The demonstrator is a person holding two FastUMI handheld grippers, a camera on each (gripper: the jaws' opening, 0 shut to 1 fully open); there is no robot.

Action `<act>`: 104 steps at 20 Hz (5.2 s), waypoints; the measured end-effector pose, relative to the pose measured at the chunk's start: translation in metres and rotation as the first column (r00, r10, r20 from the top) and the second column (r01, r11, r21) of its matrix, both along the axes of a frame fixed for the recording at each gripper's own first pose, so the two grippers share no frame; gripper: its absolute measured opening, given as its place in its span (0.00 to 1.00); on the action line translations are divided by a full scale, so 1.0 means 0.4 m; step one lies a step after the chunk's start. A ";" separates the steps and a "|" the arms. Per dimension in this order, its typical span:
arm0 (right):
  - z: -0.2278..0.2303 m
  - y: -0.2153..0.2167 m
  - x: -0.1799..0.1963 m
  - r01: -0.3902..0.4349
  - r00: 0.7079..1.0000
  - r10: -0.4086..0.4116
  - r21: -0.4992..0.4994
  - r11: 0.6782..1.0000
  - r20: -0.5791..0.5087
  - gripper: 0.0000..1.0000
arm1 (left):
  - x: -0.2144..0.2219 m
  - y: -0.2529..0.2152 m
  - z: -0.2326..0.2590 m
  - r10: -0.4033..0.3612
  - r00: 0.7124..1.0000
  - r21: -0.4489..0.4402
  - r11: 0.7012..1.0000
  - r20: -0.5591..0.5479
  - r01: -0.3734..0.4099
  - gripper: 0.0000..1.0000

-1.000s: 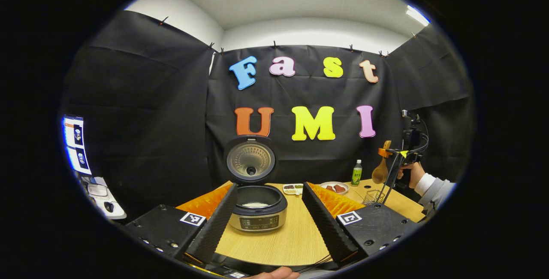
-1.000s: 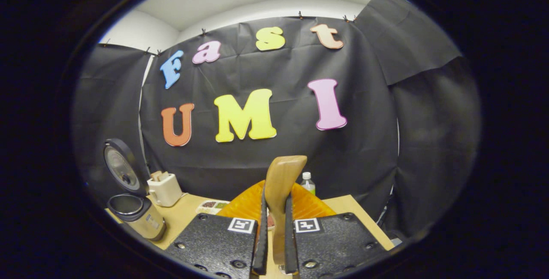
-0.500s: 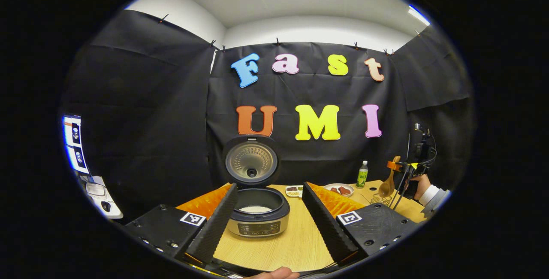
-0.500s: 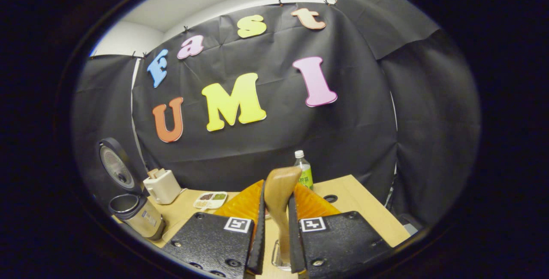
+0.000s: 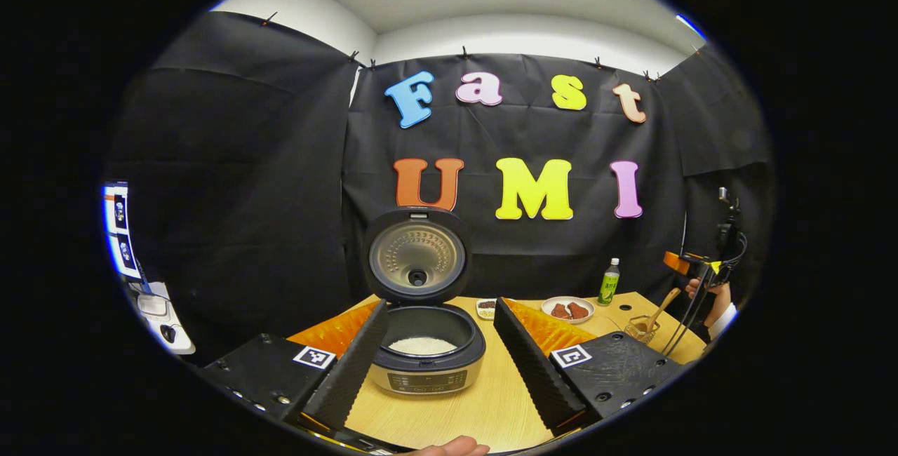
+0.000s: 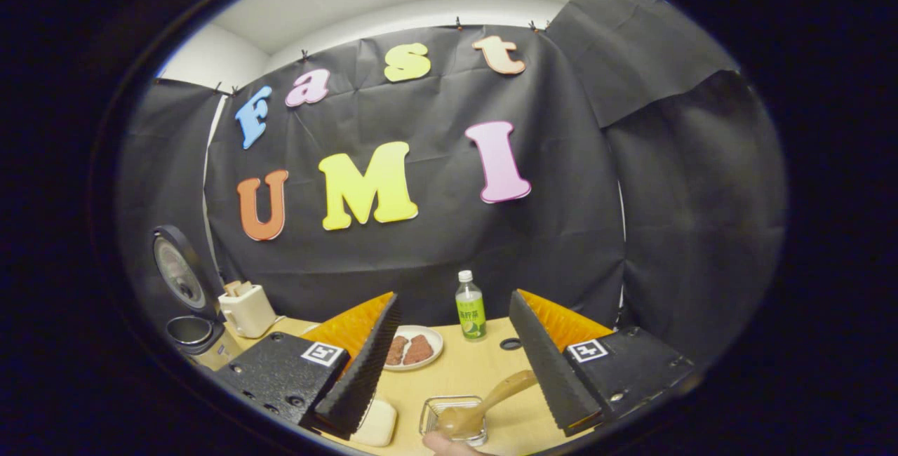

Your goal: Close the left gripper, press the button to open the rice cooker; take a wooden spoon from the chopstick holder with the right hand, scoop a spoonful of rice and pour it into the rice cooker, then put the wooden spoon back into the chopstick holder.

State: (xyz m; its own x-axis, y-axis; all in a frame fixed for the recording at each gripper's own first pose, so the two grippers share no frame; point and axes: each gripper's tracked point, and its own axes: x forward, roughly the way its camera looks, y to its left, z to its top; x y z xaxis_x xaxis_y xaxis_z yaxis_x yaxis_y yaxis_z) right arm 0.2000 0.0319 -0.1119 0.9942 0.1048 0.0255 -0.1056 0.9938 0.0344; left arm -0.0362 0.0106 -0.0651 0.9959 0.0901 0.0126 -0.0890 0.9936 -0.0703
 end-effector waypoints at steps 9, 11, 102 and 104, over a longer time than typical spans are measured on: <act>0.113 0.025 -0.215 0.010 1.000 -0.010 0.026 1.000 -0.004 1.00 | 0.117 0.042 0.076 0.021 1.000 0.022 1.000 -0.014 -0.020 0.96; 0.154 0.036 -0.253 -0.002 1.000 0.002 0.030 1.000 0.011 0.95 | 0.140 0.056 0.096 0.032 0.999 0.023 0.999 -0.014 -0.032 0.96; -0.085 0.155 -0.381 -0.188 0.979 0.177 -0.105 0.977 -0.104 1.00 | 0.370 0.094 -0.311 0.084 0.983 -0.004 0.996 -0.162 -0.086 1.00; -0.086 0.175 -0.383 -0.191 0.977 0.179 -0.105 0.976 -0.117 1.00 | 0.368 0.095 -0.314 0.085 0.988 -0.008 0.996 -0.132 -0.086 0.92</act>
State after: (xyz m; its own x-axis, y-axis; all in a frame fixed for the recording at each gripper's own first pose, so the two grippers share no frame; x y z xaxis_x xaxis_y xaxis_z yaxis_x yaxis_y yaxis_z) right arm 0.0467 0.1018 -0.1462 0.9537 0.2832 -0.1016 -0.2899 0.9553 -0.0576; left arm 0.1110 0.0486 -0.1907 0.9775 0.1742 -0.1193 -0.1829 0.9809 -0.0663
